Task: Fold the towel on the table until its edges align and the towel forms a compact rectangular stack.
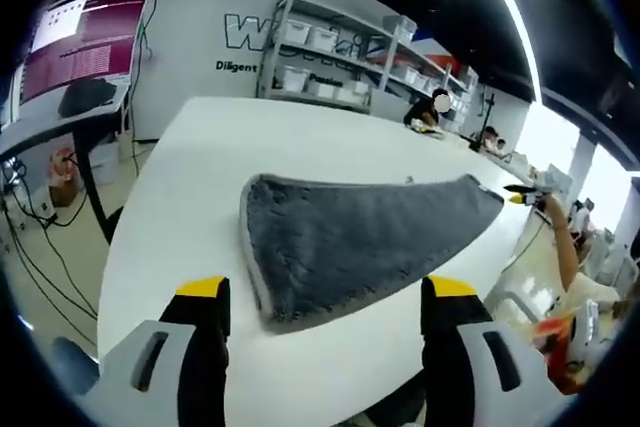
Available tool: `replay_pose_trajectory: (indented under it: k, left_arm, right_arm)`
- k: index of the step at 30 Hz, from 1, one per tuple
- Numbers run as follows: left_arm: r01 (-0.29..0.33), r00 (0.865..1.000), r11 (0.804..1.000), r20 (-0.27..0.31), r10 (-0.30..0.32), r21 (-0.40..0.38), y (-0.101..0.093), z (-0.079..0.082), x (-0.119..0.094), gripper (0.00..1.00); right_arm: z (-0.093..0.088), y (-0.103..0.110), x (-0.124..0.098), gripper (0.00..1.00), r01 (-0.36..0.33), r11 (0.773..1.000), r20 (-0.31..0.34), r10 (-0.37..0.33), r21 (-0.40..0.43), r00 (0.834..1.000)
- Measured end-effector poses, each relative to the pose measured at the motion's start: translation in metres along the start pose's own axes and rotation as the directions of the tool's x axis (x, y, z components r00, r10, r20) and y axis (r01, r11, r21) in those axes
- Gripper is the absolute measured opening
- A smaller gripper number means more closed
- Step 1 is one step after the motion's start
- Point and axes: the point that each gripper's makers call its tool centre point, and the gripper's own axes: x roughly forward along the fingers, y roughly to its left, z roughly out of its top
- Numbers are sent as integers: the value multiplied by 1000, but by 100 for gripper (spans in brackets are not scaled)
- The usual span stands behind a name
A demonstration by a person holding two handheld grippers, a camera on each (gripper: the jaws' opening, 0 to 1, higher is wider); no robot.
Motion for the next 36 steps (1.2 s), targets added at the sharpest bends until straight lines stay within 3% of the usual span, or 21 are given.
replay_pose_trajectory:
  k: [3, 7, 11, 14, 17, 22, 28, 33, 36]
  left_arm:
    - [-29, 1000, 1000, 1, 29, 3, 12, 0, -2, 84]
    - [-47, 999, 999, -19, 47, 6, 29, 1, -2, 93]
    - [-49, 998, 998, -34, 50, 30, 32, 1, -3, 98]
    - [-41, 998, 999, -35, 42, 35, 30, 0, -2, 99]
    - [-35, 998, 999, -44, 37, 42, 29, -2, 2, 99]
    - [-39, 998, 998, -42, 41, 43, 30, 0, 3, 99]
    - [-46, 998, 997, -33, 48, 66, 27, 5, 2, 99]
    - [-44, 998, 997, -36, 47, 68, 25, 5, 1, 99]
    - [-50, 998, 997, -31, 52, 64, 26, 8, 1, 99]
  right_arm:
    - [1, -5, 1, 99, 11, 1000, 4, -11, 1, 1000]
    - [-1, -2, 0, 99, 5, 1000, -5, -5, 12, 1000]
    - [-4, 4, -2, 99, 2, 1000, -16, -2, 20, 1000]
    - [1, 6, -1, 99, -16, 998, 20, 15, 61, 1000]
    - [-3, 22, -1, 99, -39, 994, 40, 35, 99, 999]
    - [-13, 19, 4, 88, -20, 991, 26, 17, 129, 1000]
    - [-19, 20, 8, 82, -8, 989, -1, 8, 151, 1000]
    - [-10, 14, 2, 61, 4, 979, 14, -7, 202, 1000]
    - [-12, -1, 14, 51, 16, 976, -1, -16, 217, 1000]
